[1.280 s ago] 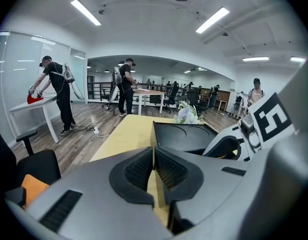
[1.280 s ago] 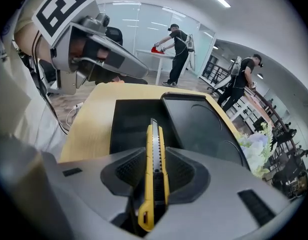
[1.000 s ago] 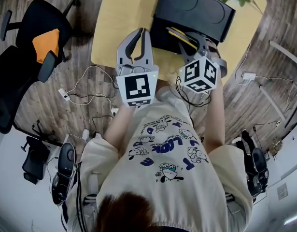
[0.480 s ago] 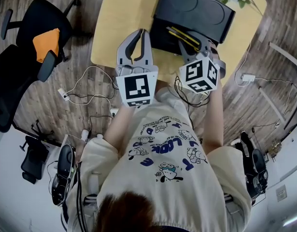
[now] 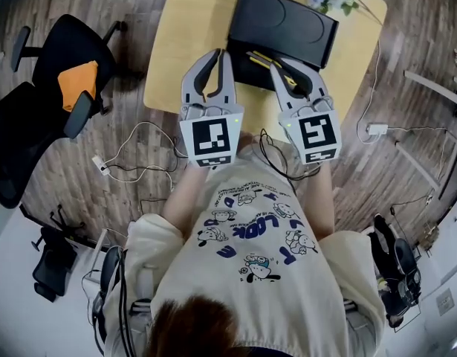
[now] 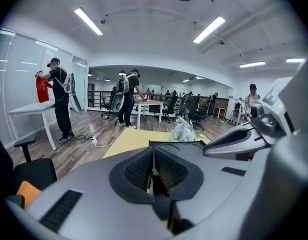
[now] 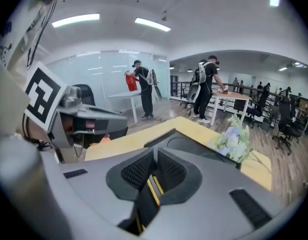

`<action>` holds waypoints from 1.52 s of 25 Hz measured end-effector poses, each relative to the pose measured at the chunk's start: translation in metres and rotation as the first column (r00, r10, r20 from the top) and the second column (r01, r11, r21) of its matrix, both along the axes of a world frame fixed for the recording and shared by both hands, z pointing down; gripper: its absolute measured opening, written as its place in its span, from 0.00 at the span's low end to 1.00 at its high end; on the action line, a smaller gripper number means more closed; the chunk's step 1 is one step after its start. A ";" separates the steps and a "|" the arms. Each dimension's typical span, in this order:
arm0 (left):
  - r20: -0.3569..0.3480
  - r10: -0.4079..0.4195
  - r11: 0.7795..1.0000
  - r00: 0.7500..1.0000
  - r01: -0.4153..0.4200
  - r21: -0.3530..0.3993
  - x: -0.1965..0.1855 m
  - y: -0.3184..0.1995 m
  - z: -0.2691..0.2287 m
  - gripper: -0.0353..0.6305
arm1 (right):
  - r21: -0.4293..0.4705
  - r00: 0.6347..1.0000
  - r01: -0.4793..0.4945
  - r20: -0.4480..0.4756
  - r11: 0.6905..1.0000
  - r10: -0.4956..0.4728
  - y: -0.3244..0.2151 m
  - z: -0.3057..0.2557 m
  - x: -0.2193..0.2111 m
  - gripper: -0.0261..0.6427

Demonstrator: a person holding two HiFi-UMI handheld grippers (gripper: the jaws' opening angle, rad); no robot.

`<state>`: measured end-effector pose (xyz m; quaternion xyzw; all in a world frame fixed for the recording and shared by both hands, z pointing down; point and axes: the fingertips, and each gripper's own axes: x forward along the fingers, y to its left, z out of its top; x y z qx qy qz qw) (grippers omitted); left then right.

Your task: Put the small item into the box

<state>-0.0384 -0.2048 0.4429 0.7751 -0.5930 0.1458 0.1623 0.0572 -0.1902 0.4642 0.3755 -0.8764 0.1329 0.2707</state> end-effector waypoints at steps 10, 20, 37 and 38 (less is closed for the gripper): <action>-0.006 0.050 0.984 0.999 -0.048 0.173 0.017 -0.008 -0.075 0.09 | 0.233 0.957 -0.278 0.150 0.932 0.248 -0.010 -0.084 0.012 0.11; 0.005 0.091 0.945 0.996 -0.089 0.314 0.027 -0.009 -0.130 0.09 | 0.384 0.902 -0.428 0.244 0.818 0.356 -0.012 -0.141 0.024 0.11; 0.018 0.096 0.904 0.995 -0.095 0.416 0.026 0.000 -0.168 0.09 | 0.453 0.841 -0.537 0.354 0.711 0.409 -0.005 -0.184 0.033 0.10; 0.020 0.094 0.904 0.995 -0.093 0.418 0.025 0.000 -0.169 0.09 | 0.454 0.840 -0.538 0.356 0.710 0.410 -0.005 -0.184 0.033 0.10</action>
